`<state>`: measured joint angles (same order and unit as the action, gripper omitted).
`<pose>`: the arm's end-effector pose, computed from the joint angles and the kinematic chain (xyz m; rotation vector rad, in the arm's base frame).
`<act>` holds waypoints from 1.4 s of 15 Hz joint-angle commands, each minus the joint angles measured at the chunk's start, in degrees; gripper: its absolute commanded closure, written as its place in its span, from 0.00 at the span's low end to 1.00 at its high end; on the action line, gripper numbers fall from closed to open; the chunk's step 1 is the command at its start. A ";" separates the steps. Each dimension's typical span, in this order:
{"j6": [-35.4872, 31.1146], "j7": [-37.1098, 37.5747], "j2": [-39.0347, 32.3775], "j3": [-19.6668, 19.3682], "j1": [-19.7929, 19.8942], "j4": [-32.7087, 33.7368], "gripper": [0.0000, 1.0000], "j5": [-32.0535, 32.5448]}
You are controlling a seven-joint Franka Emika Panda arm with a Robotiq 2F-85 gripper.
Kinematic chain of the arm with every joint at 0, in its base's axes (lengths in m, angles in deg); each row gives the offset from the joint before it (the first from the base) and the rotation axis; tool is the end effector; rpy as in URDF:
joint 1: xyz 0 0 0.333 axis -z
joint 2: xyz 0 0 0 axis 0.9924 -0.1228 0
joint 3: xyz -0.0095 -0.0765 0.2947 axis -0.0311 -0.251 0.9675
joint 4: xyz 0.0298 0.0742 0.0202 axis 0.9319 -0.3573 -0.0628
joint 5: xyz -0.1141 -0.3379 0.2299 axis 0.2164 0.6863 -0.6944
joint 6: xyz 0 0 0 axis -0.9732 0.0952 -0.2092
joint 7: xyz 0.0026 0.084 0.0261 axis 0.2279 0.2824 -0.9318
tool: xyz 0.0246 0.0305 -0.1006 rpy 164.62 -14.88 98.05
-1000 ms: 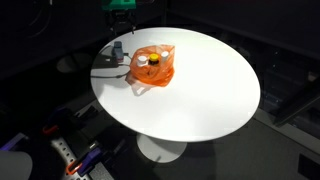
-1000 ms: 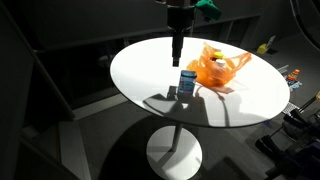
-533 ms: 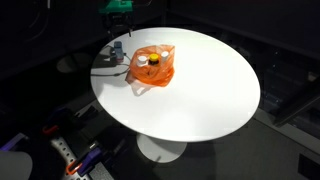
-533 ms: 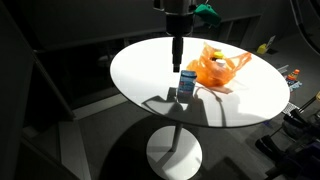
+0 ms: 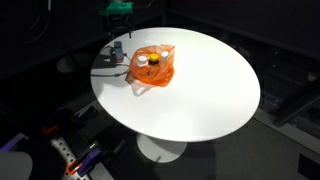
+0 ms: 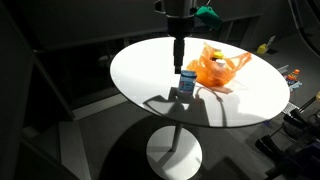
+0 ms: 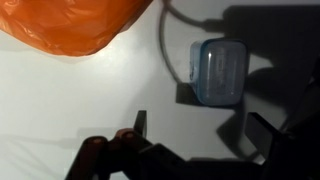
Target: Put the blue box in the plastic bag
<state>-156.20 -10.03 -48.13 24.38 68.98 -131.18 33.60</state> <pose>0.6261 0.2640 0.2099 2.7932 1.2997 -0.0807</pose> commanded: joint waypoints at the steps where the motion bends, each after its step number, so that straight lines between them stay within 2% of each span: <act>1: -0.58 -0.34 0.40 1.07 0.49 -0.81 0.00 -0.01; 8: -1.49 0.73 1.33 2.04 0.32 -4.22 0.00 -0.37; 20: -8.03 3.71 2.47 0.62 0.25 -9.99 0.00 0.55; 21: -8.46 3.91 2.66 0.55 0.28 -10.40 0.06 0.57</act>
<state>-162.88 -8.05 -47.76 25.21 69.05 -138.75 33.50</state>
